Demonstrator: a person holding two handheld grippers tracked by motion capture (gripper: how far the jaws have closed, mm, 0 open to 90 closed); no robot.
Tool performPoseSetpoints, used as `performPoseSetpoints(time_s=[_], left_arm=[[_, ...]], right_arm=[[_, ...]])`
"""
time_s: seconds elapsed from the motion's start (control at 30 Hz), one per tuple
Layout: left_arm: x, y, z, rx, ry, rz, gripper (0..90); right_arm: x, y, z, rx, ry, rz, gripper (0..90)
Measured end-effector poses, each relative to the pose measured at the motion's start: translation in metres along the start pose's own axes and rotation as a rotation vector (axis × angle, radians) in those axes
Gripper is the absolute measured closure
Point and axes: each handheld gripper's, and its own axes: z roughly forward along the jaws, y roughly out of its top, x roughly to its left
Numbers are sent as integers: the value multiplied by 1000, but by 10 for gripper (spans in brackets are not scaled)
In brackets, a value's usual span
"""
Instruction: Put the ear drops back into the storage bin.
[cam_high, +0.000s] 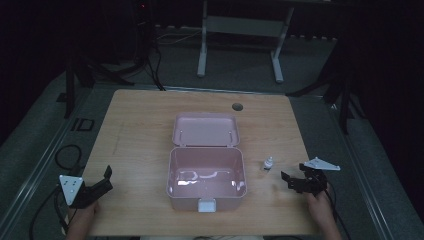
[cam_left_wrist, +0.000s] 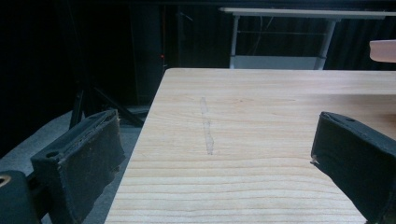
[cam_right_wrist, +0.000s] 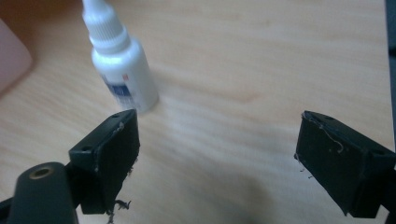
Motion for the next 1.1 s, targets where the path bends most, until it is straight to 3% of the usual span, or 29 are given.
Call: performPoseSetpoints(time_s=[0.33,0.37,0.4,0.43,0.47,0.5,0.83,1.1], left_arm=[[0,0,0,-1,1,1,24],[0,0,0,-1,1,1,24],[0,0,0,-2,1,1,24],[0,0,0,-2,1,1,24],[0,0,0,-2,1,1,23],[0,0,0,-1,1,0,24],[0,0,0,-2,-1,1,24],[0,0,0,-2,0,1,24]], right_arm=[[2,14,-4,243,26,-22,126],[2,14,-4,243,26,-22,126],[1,17,-5,303,29,-37,126],[1,18,-6,328,31,-38,126],[1,18,-6,328,31,-38,126],[1,21,-8,378,36,-52,126],[8,27,-13,616,75,-146,127],[14,28,-8,759,110,-205,136]])
